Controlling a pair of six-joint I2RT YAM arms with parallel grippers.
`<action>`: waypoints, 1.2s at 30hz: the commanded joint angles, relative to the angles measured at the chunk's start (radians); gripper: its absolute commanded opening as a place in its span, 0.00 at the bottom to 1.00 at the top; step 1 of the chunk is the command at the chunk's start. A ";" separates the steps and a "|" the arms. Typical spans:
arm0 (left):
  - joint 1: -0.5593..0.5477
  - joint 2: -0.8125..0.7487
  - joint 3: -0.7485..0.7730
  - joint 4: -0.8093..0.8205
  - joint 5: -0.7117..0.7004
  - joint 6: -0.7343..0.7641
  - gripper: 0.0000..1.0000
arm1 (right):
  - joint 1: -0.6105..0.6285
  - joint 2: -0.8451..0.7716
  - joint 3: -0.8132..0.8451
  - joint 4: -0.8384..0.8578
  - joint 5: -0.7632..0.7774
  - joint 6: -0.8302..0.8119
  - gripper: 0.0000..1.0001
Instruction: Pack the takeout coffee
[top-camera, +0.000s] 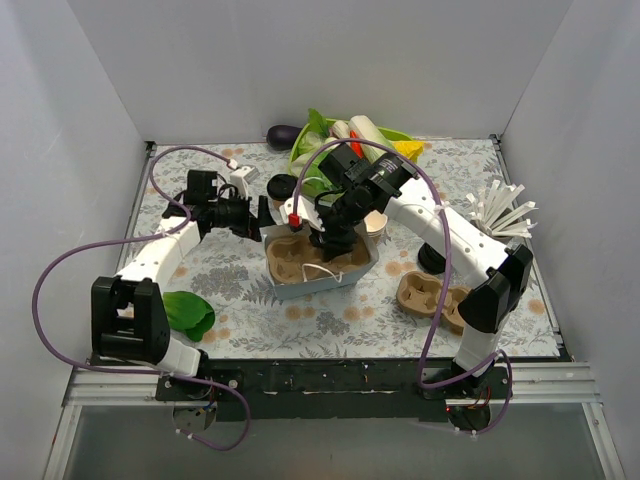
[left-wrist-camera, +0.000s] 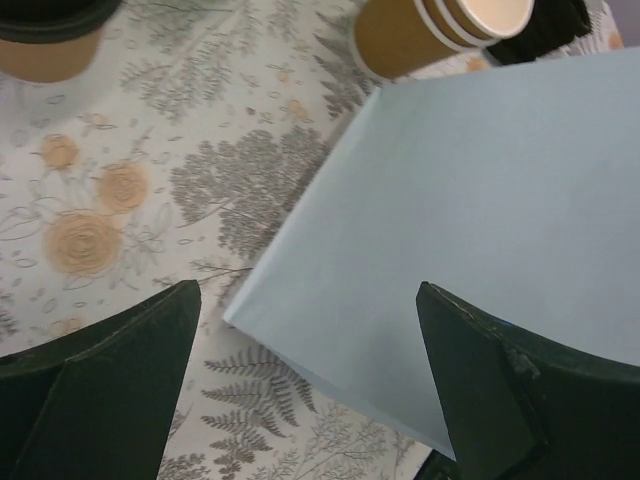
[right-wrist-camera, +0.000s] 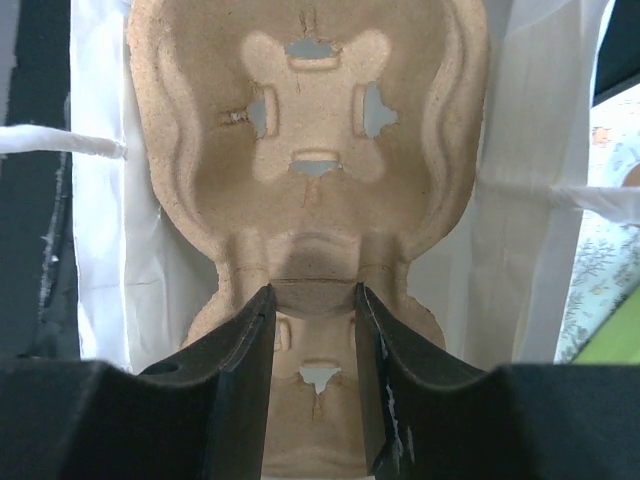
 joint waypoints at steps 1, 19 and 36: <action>-0.059 -0.045 -0.030 -0.095 0.145 0.055 0.89 | 0.003 -0.029 0.025 -0.061 -0.064 0.080 0.01; -0.055 -0.030 0.084 -0.135 -0.018 0.003 0.92 | 0.004 -0.104 -0.075 -0.060 0.025 -0.061 0.01; -0.053 -0.091 0.143 -0.219 -0.152 0.085 0.95 | 0.015 -0.087 -0.216 0.000 0.039 -0.158 0.01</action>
